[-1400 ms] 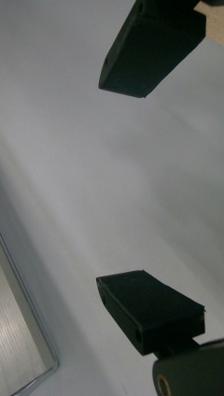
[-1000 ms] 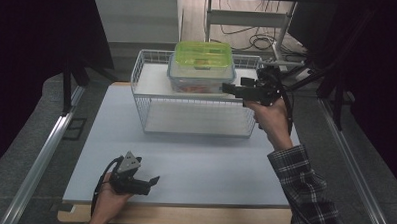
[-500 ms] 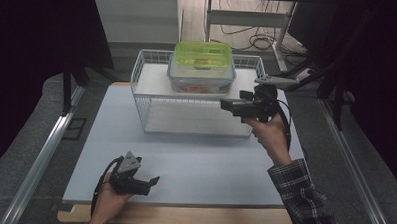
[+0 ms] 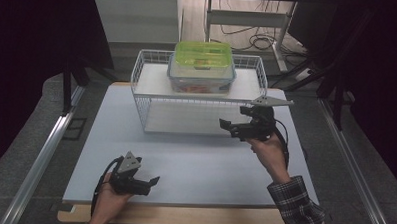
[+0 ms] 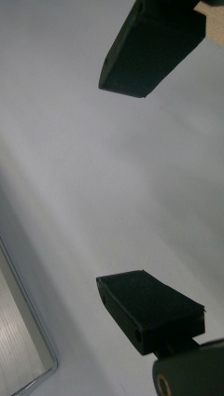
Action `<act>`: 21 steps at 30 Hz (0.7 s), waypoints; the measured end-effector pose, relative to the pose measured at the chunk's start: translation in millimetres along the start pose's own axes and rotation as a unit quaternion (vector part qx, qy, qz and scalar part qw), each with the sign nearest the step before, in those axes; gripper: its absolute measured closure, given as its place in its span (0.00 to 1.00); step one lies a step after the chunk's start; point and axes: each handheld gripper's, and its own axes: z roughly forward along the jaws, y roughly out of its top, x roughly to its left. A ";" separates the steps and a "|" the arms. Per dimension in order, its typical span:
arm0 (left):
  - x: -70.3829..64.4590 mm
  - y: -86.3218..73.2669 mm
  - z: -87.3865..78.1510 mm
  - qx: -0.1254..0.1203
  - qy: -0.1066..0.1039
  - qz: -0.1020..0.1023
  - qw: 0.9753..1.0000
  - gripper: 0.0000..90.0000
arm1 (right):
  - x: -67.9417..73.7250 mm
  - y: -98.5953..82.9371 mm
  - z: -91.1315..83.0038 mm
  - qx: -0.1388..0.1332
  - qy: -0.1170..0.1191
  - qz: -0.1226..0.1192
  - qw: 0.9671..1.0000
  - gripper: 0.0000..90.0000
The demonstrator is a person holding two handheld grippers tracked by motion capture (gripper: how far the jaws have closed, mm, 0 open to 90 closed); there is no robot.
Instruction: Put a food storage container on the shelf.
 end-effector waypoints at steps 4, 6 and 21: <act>0.0 0.0 -0.2 0.001 0.000 0.001 1.000 0.08 | 1.2 -15.2 0.9 0.008 0.002 -0.007 1.000 0.05; 0.1 0.0 -0.2 0.001 0.000 0.001 1.000 0.08 | 1.7 -23.0 1.4 0.014 0.000 -0.009 1.000 0.05; 0.0 -0.1 -0.1 0.001 -0.002 0.000 1.000 0.08 | 4.6 -66.8 5.8 0.038 -0.024 -0.021 0.999 0.02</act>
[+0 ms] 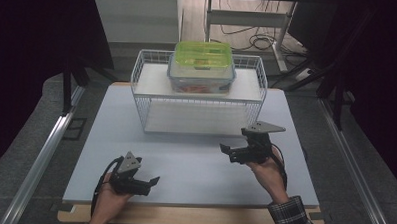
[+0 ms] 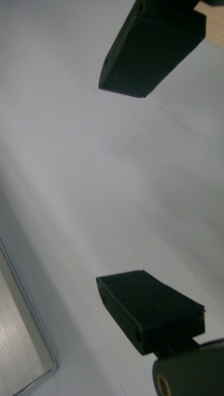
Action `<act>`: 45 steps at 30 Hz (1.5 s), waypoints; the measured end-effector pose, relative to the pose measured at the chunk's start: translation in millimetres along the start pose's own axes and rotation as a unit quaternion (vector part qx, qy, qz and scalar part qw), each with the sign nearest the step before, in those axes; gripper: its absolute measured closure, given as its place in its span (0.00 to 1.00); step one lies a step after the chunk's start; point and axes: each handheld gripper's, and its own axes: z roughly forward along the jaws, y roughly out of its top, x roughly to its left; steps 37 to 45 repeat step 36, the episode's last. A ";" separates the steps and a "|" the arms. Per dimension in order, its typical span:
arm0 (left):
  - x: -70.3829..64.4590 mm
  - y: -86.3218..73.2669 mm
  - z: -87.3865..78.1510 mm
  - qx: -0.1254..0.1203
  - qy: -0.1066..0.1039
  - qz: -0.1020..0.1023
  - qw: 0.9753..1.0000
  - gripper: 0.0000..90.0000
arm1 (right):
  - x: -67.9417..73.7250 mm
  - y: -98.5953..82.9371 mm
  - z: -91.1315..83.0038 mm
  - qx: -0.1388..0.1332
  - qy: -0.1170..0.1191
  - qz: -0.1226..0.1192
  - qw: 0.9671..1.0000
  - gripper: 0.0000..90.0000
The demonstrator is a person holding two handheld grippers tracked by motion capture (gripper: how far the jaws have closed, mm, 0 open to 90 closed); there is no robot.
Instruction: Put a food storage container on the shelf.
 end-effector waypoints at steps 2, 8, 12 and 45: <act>0.0 0.0 0.1 0.000 0.000 0.000 1.000 0.08 | 0.1 -7.9 -0.4 0.003 -0.004 -0.003 1.000 0.02; -0.2 0.0 0.0 0.000 -0.001 0.000 1.000 0.08 | 1.0 -25.7 0.6 0.015 -0.017 -0.011 1.000 0.02; -0.1 -0.1 0.0 0.000 -0.002 0.000 1.000 0.08 | 2.6 -35.7 1.3 0.022 -0.020 -0.013 0.999 0.02; 1.8 -0.2 0.9 -0.008 -0.014 -0.007 1.000 0.06 | 5.8 -89.4 5.7 0.099 -0.047 -0.032 0.993 0.01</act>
